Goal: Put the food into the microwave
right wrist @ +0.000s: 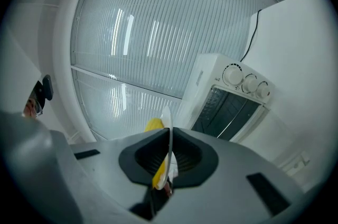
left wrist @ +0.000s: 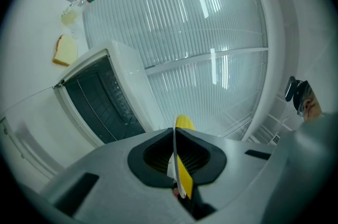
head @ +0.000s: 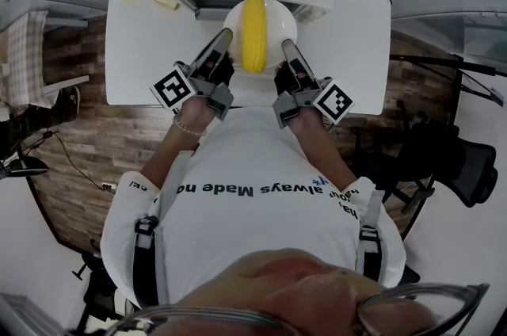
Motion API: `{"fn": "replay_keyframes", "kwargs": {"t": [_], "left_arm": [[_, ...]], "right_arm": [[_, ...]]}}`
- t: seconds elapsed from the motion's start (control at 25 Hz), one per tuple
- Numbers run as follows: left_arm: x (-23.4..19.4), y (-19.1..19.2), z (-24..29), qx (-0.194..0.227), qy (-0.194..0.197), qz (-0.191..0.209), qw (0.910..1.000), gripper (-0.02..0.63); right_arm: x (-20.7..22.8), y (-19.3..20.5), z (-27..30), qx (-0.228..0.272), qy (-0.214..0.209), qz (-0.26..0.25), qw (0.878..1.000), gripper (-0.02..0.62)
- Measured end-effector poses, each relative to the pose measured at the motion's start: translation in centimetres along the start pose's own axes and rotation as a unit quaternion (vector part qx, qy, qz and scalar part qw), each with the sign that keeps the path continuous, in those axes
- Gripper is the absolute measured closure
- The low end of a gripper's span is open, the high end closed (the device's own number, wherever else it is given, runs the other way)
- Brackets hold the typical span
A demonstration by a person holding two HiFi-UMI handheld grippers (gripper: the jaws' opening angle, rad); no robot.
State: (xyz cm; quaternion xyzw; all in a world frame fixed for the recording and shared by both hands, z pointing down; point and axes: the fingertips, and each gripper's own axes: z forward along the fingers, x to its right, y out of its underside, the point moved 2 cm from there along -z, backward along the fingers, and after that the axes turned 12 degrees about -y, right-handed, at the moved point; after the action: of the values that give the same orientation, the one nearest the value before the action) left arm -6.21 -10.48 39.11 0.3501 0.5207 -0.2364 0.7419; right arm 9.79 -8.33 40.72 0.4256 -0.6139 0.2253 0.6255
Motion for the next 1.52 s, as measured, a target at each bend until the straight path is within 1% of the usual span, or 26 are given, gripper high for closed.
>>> {"fn": "replay_keyframes", "kwargs": {"t": [0.24, 0.4, 0.68, 0.92, 1.04, 1.16, 1.28, 1.4, 1.52], "left_arm": [[-0.7, 0.3, 0.2, -0.003, -0.007, -0.002, 1.0, 0.588], [-2.0, 0.8, 0.4, -0.01, -0.019, 0.002, 0.9998, 0.588], [-4.0, 1.4, 0.5, -0.023, -0.032, -0.004, 0.9992, 0.588], [-5.8, 1.8, 0.7, -0.035, -0.046, -0.002, 0.9983, 0.588], [-6.6, 2.0, 0.8, -0.039, -0.052, -0.003, 0.9979, 0.588], [-7.6, 2.1, 0.9, -0.044, -0.058, 0.004, 0.9973, 0.588], [-8.7, 2.1, 1.1, -0.05, -0.058, 0.031, 0.9966, 0.588], [-9.6, 2.6, 1.3, -0.053, -0.069, 0.015, 0.9961, 0.588], [-10.9, 2.6, 1.6, -0.057, -0.075, 0.026, 0.9952, 0.588]], "right_arm": [[0.8, 0.1, -0.1, -0.007, 0.01, 0.002, 1.0, 0.572], [1.8, 0.4, -0.3, -0.01, 0.02, 0.006, 1.0, 0.572], [3.8, 1.3, -0.9, -0.011, 0.04, 0.017, 0.999, 0.572], [5.4, 2.0, -1.1, -0.015, 0.051, 0.019, 0.998, 0.572], [5.9, 2.1, -1.0, -0.017, 0.05, 0.018, 0.998, 0.572], [6.7, 2.3, -0.9, -0.02, 0.056, 0.015, 0.998, 0.572], [7.5, 2.7, -0.7, -0.023, 0.057, 0.015, 0.998, 0.572], [8.5, 2.9, -0.9, -0.03, 0.061, 0.005, 0.998, 0.572], [9.7, 3.3, -0.8, -0.031, 0.066, 0.01, 0.997, 0.572]]}}
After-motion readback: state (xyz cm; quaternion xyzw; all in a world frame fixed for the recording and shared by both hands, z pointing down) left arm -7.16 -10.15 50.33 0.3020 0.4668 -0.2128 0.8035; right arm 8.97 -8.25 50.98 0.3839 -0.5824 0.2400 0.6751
